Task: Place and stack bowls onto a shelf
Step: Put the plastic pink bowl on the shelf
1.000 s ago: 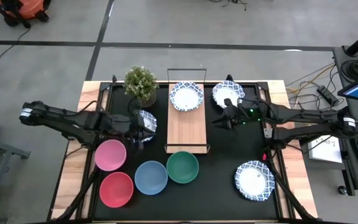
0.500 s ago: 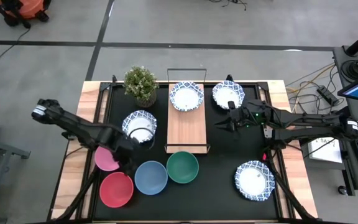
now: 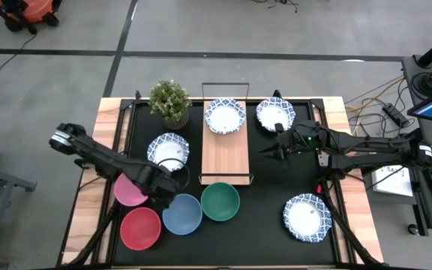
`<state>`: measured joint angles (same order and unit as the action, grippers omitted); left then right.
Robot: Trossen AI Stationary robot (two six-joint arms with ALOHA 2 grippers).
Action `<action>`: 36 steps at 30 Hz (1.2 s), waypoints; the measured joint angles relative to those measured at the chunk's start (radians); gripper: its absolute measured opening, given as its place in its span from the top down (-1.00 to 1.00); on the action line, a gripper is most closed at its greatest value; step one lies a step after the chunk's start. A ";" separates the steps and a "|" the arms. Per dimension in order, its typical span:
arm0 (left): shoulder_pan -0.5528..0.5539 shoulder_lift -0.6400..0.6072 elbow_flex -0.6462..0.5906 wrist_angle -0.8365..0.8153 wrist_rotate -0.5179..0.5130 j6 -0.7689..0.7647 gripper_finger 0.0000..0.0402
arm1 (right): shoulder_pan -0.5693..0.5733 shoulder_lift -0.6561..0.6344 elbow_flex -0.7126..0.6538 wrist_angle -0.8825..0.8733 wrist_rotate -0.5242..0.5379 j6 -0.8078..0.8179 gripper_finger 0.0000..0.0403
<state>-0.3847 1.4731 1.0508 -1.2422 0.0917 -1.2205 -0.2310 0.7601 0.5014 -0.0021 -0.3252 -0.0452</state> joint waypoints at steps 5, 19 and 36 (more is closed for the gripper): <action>0.000 0.054 0.000 -0.030 -0.016 -0.001 0.42 | 0.000 0.001 0.000 0.000 0.000 0.002 0.71; -0.012 0.058 -0.073 -0.010 -0.067 -0.053 0.62 | 0.000 0.002 0.000 0.000 0.001 0.002 0.71; -0.022 0.050 -0.029 -0.042 -0.049 -0.009 0.99 | 0.000 0.002 0.000 0.000 0.003 0.001 0.71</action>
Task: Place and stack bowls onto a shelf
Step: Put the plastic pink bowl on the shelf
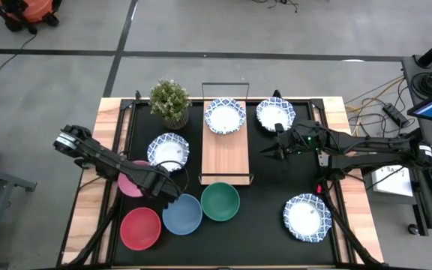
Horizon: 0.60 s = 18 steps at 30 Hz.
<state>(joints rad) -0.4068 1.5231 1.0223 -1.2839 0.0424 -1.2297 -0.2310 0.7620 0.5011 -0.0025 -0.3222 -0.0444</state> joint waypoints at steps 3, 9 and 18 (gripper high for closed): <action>-0.006 0.000 0.093 -0.135 0.011 0.097 0.99 | 0.000 0.000 0.000 0.000 0.000 0.000 0.71; -0.044 -0.003 0.348 -0.285 -0.099 0.479 0.99 | 0.000 0.000 0.000 0.000 0.000 0.000 0.71; 0.014 -0.002 0.574 -0.241 -0.479 0.832 1.00 | 0.000 0.000 0.000 0.000 0.000 0.000 0.71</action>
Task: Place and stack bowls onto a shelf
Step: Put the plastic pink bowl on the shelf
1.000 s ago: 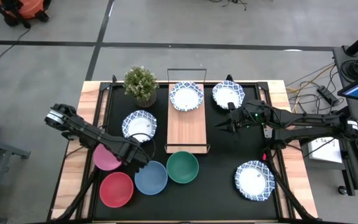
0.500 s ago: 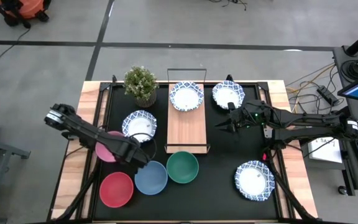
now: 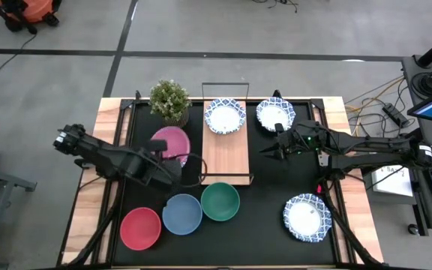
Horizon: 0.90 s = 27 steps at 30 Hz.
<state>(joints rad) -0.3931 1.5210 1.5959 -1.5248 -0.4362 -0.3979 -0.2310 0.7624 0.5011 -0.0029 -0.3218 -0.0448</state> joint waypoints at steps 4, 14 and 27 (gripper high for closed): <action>0.046 -0.001 0.021 0.116 -0.045 0.172 1.00 | 0.000 0.000 0.000 0.000 0.000 0.000 0.71; 0.196 0.004 0.006 0.319 -0.047 0.539 1.00 | 0.000 0.000 0.000 0.000 0.000 0.000 0.71; 0.307 0.069 0.005 0.496 0.086 0.724 1.00 | 0.000 0.000 -0.001 -0.003 0.000 -0.008 0.71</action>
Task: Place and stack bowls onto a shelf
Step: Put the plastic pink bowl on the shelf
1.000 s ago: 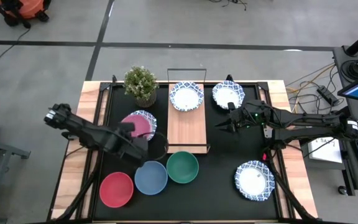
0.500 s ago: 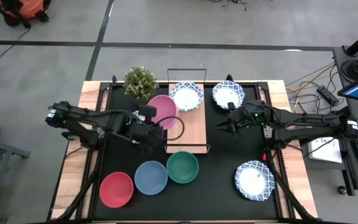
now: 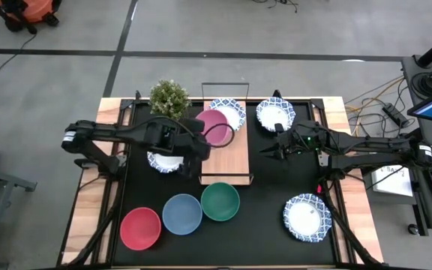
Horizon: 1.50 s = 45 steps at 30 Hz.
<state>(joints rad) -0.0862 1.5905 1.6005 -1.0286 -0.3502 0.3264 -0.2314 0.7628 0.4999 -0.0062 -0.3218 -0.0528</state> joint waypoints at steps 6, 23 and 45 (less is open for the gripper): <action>0.001 0.080 0.000 0.008 0.002 0.020 1.00 | 0.000 0.000 -0.003 0.000 0.000 -0.001 0.71; 0.008 0.182 0.000 0.011 0.099 0.105 1.00 | 0.000 0.000 -0.003 0.000 0.000 -0.003 0.71; 0.013 0.193 -0.010 0.052 0.160 0.110 1.00 | 0.000 0.000 -0.004 0.000 0.000 -0.003 0.71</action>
<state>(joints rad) -0.0731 1.7836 1.5902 -0.9765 -0.1905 0.4362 -0.2314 0.7628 0.4961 -0.0059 -0.3218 -0.0559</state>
